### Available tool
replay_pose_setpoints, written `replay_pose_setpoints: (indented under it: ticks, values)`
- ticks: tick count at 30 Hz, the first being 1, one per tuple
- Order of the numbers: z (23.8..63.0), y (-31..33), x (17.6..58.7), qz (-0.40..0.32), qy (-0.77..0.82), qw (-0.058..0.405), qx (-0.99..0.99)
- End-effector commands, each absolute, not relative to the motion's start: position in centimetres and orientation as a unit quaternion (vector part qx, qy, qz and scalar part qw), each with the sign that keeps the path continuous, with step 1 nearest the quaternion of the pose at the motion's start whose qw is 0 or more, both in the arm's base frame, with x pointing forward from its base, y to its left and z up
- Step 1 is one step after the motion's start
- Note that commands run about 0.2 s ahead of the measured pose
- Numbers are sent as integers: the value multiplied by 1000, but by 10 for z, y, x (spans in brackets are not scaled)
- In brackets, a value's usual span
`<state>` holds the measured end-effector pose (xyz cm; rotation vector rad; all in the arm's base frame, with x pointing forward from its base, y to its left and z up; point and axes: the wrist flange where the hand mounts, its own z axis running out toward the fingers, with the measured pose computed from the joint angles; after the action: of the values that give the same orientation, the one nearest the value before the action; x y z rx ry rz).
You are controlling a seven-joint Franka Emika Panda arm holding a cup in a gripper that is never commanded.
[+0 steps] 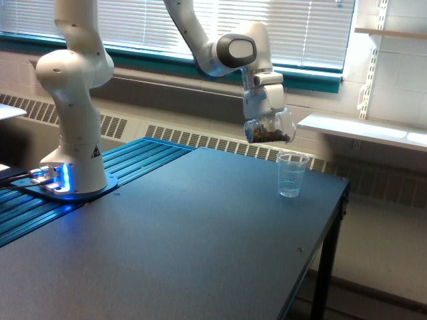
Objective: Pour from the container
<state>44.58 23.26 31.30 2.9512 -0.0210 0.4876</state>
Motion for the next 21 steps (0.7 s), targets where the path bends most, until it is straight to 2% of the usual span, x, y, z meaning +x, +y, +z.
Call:
replay_pose_setpoints:
  ticks: [1, 21]
  values:
    - [312, 247, 445, 164, -6, 79, 983]
    - [304, 258, 449, 155, -9, 93, 983]
